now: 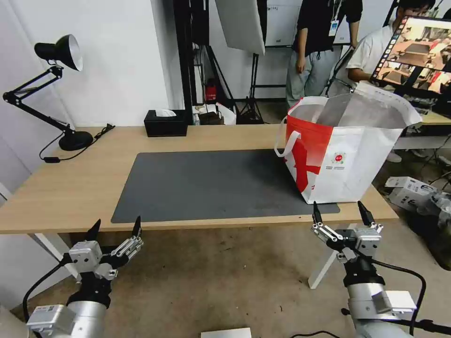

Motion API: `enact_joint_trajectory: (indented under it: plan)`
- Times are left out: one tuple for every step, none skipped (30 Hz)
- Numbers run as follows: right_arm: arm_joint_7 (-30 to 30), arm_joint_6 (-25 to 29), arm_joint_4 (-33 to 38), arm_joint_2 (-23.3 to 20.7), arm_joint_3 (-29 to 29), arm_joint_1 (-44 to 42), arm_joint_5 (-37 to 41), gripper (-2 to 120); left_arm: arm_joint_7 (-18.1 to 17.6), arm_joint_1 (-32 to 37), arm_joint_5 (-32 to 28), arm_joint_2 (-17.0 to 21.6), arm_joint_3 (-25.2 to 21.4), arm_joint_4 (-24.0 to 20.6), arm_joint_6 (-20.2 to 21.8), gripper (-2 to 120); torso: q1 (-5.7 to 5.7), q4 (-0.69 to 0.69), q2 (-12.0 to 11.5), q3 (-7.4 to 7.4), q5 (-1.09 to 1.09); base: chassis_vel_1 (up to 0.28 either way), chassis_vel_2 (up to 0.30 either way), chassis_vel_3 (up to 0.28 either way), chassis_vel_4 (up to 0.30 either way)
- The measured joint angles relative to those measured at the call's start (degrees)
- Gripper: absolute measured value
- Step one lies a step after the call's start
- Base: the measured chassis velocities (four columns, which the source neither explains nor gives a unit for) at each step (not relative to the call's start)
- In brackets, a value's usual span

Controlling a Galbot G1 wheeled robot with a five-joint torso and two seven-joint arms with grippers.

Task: Pick up the trash from the table and place it into the takeout bag.

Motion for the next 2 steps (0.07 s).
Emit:
enact_joint_trajectory:
  plan:
    - [0.0, 0.0, -0.01, 0.0, 0.0, 0.0, 0.01, 100, -0.01, -0.01, -0.01, 0.0, 0.0, 0.0, 0.01, 100, 0.0, 0.0, 0.0, 0.0, 0.0, 0.0, 0.0, 0.0, 0.0]
    - [0.0, 0.0, -0.01, 0.0, 0.0, 0.0, 0.01, 100, -0.01, -0.01, -0.01, 0.0, 0.0, 0.0, 0.01, 100, 0.0, 0.0, 0.0, 0.0, 0.0, 0.0, 0.0, 0.0, 0.0]
